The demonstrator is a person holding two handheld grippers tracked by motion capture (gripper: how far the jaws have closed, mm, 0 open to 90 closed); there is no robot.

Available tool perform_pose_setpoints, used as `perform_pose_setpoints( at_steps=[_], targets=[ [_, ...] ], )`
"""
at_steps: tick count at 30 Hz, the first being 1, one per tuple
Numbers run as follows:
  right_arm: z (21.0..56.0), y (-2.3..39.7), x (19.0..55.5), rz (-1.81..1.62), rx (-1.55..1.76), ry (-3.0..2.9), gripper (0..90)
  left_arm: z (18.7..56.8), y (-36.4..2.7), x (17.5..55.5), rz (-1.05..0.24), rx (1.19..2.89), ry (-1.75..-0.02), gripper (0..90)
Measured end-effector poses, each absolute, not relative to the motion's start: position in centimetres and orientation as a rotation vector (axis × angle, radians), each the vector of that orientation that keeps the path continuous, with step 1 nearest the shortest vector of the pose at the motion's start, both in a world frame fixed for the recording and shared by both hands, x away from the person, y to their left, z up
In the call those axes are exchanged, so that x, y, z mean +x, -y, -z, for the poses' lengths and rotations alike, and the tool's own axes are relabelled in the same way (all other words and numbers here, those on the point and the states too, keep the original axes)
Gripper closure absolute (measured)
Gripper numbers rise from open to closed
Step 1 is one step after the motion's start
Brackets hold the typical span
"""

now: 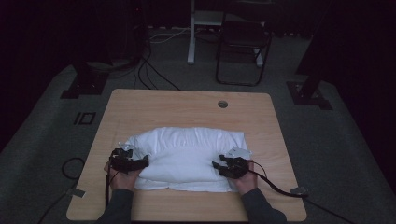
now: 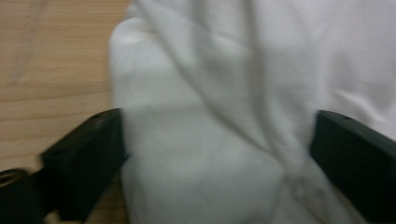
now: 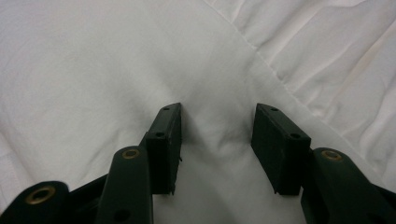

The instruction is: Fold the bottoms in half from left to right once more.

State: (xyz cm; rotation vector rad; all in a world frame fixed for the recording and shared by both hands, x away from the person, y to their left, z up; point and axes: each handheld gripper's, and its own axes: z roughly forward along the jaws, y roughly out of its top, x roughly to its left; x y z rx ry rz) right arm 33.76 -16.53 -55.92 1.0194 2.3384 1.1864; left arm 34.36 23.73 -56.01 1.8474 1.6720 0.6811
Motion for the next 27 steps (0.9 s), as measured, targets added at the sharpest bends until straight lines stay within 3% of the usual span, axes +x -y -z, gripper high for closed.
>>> perform_pose_setpoints(
  at_steps=[9,11,12,15,16,17,20,27],
  targets=[
    [55.9,16.5,33.8,-1.188,1.019,-2.341,51.5,56.2,-23.9,34.3,-0.674,1.824,-1.695,0.4],
    [55.9,16.5,33.8,-1.188,1.020,-2.340,51.5,56.0,-23.7,34.1,-0.663,1.838,-1.665,10.8],
    [55.9,16.5,33.8,-1.188,1.020,-2.340,51.5,55.8,-23.7,34.0,-0.651,1.852,-1.641,10.8],
    [55.9,16.4,33.8,-1.183,1.024,-2.338,51.5,55.4,-23.0,33.4,-0.576,1.884,-1.536,49.3],
    [55.9,16.4,33.8,-1.180,1.024,-2.340,51.5,55.4,-22.9,33.4,-0.515,1.876,-1.512,69.0],
    [55.9,16.4,33.8,-1.180,1.024,-2.340,51.5,55.4,-22.9,33.4,-0.515,1.876,-1.512,75.3],
    [55.4,16.5,33.8,-1.195,1.032,-2.345,49.0,55.3,-23.3,33.4,-0.479,1.879,-1.467,82.2],
    [52.7,14.2,33.3,-1.281,0.924,-2.304,47.8,53.1,-24.1,32.7,-0.529,1.810,-1.396,83.4]
  ],
)
